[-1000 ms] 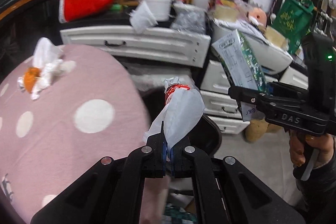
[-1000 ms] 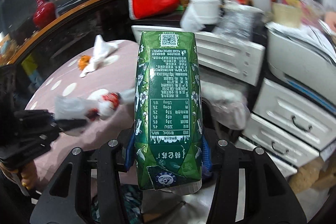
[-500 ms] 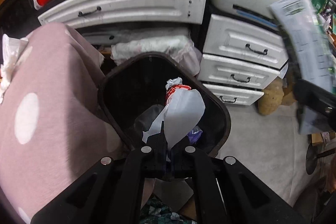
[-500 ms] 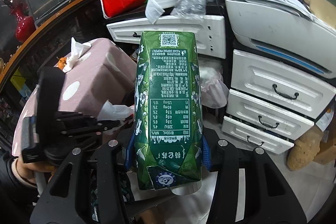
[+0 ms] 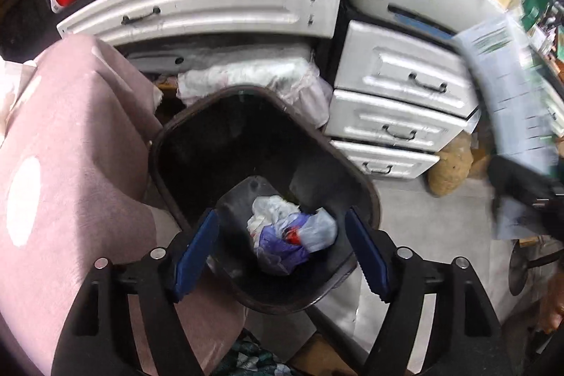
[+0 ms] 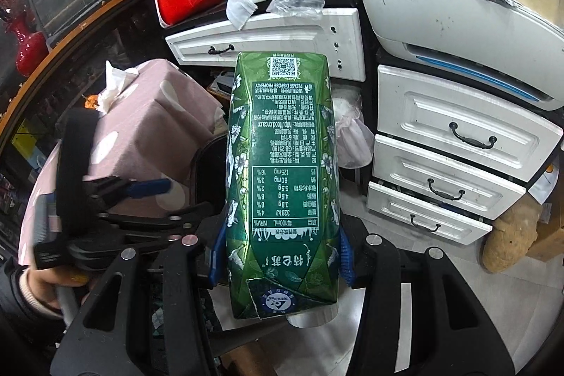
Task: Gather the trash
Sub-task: 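Carry both to the black bin, open the left tool then the right tool, then move both open tools back over the table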
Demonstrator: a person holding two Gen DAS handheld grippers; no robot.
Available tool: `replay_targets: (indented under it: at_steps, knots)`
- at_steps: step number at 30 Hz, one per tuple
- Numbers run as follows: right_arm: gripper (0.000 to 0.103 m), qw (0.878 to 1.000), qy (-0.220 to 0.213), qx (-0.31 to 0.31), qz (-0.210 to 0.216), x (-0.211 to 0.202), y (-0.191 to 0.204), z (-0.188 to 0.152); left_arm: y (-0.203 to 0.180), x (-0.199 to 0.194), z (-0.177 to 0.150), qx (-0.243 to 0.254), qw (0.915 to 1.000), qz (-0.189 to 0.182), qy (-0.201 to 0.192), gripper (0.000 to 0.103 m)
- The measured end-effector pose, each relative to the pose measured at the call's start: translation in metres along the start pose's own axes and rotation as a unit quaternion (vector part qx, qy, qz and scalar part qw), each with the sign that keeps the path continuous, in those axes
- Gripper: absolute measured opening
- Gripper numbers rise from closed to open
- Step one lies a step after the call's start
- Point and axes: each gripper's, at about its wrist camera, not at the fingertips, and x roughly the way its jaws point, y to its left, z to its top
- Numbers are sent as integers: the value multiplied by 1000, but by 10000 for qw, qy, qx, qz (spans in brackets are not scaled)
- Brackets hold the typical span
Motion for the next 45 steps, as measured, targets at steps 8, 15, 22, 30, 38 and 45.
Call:
replay_targets:
  at_steps: [8, 15, 22, 30, 38, 45]
  knots:
    - [49, 9987, 479, -127, 81, 46, 13, 2, -10, -70, -4, 112, 9946, 4, -1030, 86]
    - [49, 9946, 912, -462, 154, 95, 38, 2, 3, -103, -12, -24, 9899, 173, -1404, 90]
    - [49, 9886, 1310, -732, 115, 138, 57, 0, 22, -115, -18, -258, 9869, 349, -1557, 91]
    - [49, 9805, 1727, -932, -61, 179, 66, -10, 33, -123, -24, -327, 9845, 498, -1651, 91]
    - [55, 9763, 1928, -981, -107, 198, 70, -18, 44, -128, -30, -454, 9832, 534, -1687, 93]
    - [69, 9804, 1638, -1083, -187, 176, 75, -10, 54, -134, -35, -553, 9815, 608, -1731, 95]
